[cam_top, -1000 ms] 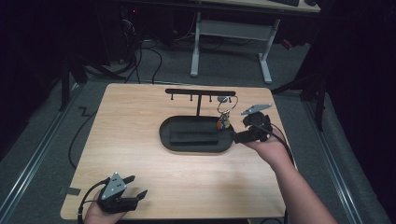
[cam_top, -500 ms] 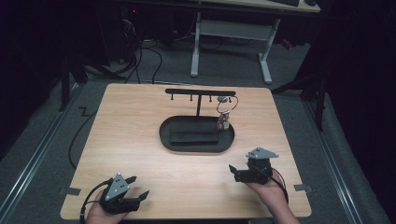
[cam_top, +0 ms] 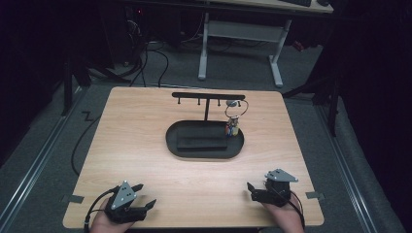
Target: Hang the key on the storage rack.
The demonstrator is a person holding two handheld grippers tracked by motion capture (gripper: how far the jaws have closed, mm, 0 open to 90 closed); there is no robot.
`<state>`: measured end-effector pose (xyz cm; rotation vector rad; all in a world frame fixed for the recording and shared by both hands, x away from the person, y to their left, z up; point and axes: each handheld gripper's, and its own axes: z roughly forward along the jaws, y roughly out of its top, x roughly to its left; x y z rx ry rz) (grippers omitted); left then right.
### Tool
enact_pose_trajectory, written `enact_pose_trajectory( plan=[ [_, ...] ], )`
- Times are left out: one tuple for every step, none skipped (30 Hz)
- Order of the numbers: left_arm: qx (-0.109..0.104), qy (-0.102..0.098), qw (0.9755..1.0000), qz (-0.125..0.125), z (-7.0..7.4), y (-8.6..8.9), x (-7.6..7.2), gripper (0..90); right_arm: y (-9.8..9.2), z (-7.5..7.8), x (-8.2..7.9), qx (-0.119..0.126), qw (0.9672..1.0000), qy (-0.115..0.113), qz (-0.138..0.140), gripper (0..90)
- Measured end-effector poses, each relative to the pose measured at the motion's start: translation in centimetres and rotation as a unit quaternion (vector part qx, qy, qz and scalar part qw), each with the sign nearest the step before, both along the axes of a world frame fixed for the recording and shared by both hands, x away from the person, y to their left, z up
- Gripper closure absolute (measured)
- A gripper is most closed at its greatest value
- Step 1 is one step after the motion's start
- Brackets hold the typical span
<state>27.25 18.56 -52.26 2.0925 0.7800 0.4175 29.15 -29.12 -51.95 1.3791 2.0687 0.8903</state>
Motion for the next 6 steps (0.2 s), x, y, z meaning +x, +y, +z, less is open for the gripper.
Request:
enact_pose_trajectory(
  plan=[
    [-0.001,-0.001,1.0000,0.001,0.03,0.06,-0.05,29.2,-0.01,0.11,-0.03,0.003,1.0000,-0.002,-0.004,7.1],
    [-0.001,-0.001,1.0000,0.001,0.03,0.06,-0.05,29.2,-0.01,0.11,-0.03,0.003,1.0000,-0.002,-0.004,7.1],
    [-0.002,-0.002,1.0000,0.003,0.14,0.37,-0.15,29.2,0.06,0.15,0.08,0.006,1.0000,-0.003,-0.006,6.4],
    [-0.003,-0.003,1.0000,0.004,0.17,0.46,-0.18,29.2,0.12,0.13,0.15,0.007,0.9999,-0.004,-0.006,6.1],
    [-0.003,-0.005,1.0000,0.005,0.23,0.59,-0.21,29.2,0.18,0.12,0.19,0.008,0.9999,-0.002,-0.008,6.1],
    [-0.003,-0.005,1.0000,0.005,0.23,0.59,-0.21,29.2,0.18,0.12,0.19,0.008,0.9999,-0.002,-0.008,6.1]
  ],
)
